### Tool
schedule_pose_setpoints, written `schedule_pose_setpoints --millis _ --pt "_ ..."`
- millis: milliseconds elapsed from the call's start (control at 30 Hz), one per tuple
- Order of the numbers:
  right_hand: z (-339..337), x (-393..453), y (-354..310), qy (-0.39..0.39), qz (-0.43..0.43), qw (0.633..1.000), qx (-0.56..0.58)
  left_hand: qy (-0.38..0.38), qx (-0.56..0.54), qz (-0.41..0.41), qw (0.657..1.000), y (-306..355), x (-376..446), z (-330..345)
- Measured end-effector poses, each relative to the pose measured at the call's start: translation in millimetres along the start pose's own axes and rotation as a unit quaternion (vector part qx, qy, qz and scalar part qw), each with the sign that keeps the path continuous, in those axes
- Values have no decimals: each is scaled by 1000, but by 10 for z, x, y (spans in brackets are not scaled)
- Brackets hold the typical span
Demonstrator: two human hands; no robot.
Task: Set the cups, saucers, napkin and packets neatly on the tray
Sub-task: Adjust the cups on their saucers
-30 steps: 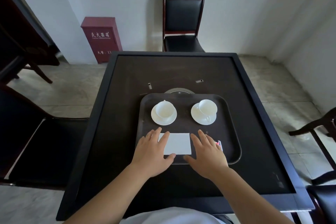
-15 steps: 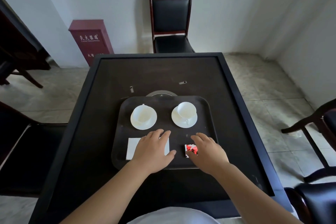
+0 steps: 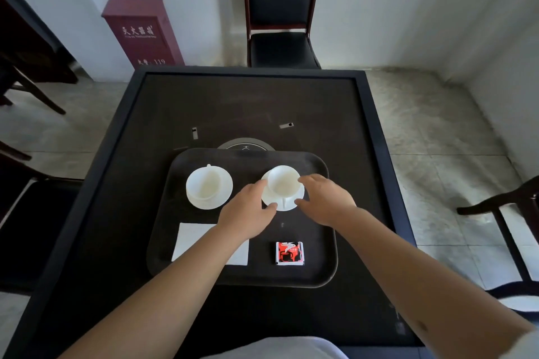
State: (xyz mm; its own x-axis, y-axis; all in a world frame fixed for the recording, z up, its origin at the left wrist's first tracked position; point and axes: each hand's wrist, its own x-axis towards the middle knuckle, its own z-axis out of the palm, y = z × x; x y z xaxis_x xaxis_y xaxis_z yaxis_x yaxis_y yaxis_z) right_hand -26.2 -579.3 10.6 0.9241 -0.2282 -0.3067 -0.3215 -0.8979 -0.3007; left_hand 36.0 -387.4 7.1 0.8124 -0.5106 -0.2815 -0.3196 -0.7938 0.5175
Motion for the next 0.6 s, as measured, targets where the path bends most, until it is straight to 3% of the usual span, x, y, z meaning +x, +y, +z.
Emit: schedule_pose_setpoints --millis 200,333,467,600 --pt "-11 511 26 -37 -21 999 -25 -37 -117 -89 988 -1 423 174" --pt "-1 780 16 -57 -17 998 -28 -42 -266 -200 942 -1 606 282" --pt "62 927 30 -81 -14 996 -40 -66 -287 -243 924 -2 723 357" --pt "174 947 67 -51 2 999 8 -77 -319 -263 907 -31 805 340"
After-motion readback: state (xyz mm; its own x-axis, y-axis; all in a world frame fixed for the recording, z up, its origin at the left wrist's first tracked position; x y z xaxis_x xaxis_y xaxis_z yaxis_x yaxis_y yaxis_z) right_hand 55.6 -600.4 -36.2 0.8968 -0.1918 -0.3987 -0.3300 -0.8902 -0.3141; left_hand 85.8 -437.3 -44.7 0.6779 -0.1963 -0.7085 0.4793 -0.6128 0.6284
